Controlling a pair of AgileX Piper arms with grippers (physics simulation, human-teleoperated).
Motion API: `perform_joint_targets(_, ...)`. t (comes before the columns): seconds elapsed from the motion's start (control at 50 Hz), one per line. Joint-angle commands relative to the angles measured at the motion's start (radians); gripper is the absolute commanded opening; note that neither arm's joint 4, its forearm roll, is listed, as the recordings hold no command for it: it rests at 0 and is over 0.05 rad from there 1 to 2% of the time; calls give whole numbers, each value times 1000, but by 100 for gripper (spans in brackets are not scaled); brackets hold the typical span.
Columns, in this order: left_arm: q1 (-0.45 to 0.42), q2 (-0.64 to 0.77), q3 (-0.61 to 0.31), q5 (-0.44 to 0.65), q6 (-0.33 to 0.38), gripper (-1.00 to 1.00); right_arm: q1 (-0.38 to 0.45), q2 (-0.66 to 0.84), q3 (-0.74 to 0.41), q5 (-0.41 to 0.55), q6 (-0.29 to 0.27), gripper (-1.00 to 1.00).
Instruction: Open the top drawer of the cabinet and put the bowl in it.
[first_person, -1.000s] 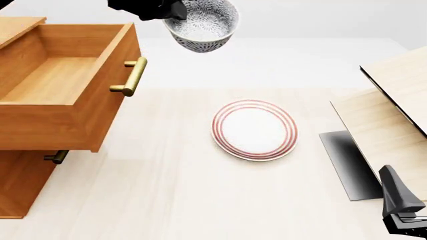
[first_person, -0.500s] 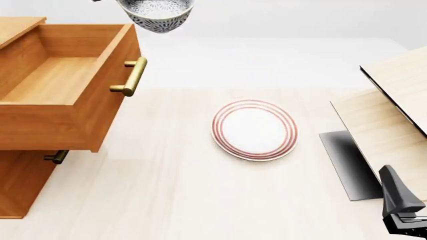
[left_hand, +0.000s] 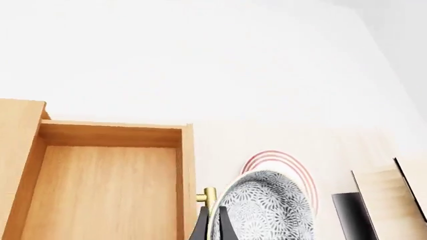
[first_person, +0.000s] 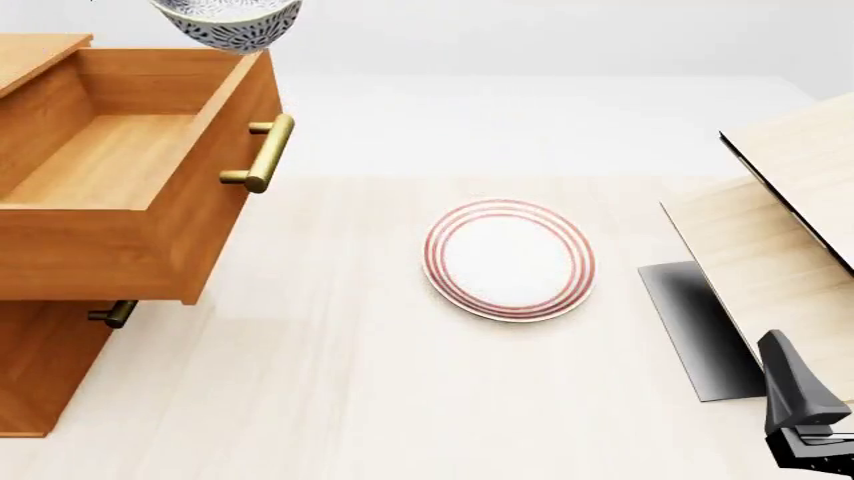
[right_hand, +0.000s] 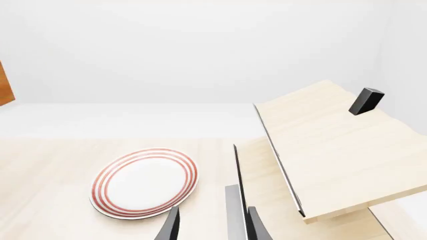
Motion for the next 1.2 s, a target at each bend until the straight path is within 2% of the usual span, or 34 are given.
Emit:
perform_joint_targets(0.02, 75, -68, 94, -42, -40, -100, 0, -1, 2, -1, 0, 100)
perform_joint_targets(0.32, 169, -120, 211, -115, -106, -100, 0, -1, 2, -1, 0, 100)
perform_joint_targets(0.46, 217, -159, 260, -142, -146, -100, 0, -1, 2, -1, 0, 100)
perform_joint_targets(0.48, 219, -170, 279, -159, -169, -100, 0, -1, 2, -1, 0, 100)
perform_joint_targets(1.2, 338, -144, 388, -262, -243, -100, 0, -1, 2, -1, 0, 100)
